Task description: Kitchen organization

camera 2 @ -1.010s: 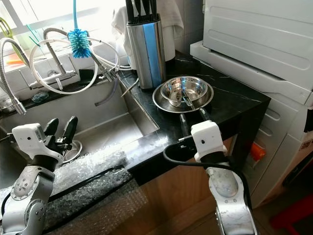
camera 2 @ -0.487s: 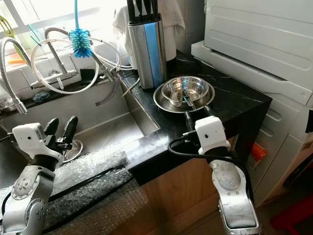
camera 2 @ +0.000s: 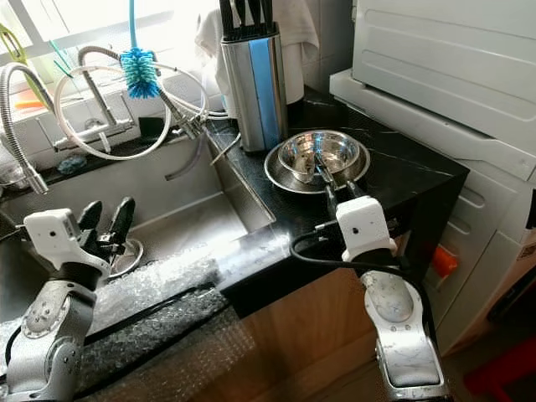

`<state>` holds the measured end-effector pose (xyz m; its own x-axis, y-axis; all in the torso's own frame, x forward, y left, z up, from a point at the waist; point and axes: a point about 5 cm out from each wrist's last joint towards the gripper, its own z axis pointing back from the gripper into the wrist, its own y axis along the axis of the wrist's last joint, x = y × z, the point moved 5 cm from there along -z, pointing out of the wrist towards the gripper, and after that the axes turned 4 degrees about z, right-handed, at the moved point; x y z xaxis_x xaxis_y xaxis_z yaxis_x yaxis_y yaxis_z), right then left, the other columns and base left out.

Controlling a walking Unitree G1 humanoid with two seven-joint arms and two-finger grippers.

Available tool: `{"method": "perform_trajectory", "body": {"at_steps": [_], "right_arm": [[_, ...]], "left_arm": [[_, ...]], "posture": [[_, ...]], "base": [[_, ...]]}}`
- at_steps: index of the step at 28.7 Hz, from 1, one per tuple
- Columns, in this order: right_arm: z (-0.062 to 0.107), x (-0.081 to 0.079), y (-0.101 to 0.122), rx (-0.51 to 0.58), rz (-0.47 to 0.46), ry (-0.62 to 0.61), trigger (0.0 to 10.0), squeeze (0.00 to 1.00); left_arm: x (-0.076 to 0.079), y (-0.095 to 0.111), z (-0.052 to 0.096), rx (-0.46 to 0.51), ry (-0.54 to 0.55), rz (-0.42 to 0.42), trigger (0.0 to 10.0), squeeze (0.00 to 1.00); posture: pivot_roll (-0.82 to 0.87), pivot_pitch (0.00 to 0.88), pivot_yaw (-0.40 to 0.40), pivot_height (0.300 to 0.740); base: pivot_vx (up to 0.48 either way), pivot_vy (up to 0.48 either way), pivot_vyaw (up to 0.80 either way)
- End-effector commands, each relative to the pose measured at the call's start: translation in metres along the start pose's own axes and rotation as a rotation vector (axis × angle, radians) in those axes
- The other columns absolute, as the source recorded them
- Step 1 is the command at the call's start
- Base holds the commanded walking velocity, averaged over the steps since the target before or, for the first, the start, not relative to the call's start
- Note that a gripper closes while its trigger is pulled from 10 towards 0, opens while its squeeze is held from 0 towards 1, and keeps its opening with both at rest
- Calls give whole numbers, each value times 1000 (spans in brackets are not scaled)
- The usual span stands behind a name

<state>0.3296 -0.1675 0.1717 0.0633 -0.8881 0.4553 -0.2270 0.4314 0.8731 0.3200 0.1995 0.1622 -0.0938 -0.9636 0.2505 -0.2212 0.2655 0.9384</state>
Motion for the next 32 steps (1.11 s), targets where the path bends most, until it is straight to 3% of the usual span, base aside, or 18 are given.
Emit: {"method": "perform_trajectory", "body": {"at_steps": [1, 17, 25, 32], "right_arm": [[-4, 1, 7, 28, 2, -6, 0, 0], [-8, 6, 13, 47, 8, -19, 0, 0], [-15, 11, 30, 101, 12, -32, 0, 0], [-22, 9, 58, 182, -16, -22, 0, 0]], "left_arm": [[-5, 4, -2, 10, 11, -28, 10000, 0], [-6, 3, -4, 14, 14, -30, 10000, 0], [-7, 4, -5, 20, 18, -31, 10000, 0], [-8, 6, -7, 31, 23, -31, 10000, 0]], "posture": [[-146, 0, 169, 740], [-147, 0, 167, 740], [-149, 0, 167, 740], [-148, 0, 166, 740]], "base": [[0, 0, 0], [0, 0, 0], [0, 0, 0], [0, 0, 0]]}}
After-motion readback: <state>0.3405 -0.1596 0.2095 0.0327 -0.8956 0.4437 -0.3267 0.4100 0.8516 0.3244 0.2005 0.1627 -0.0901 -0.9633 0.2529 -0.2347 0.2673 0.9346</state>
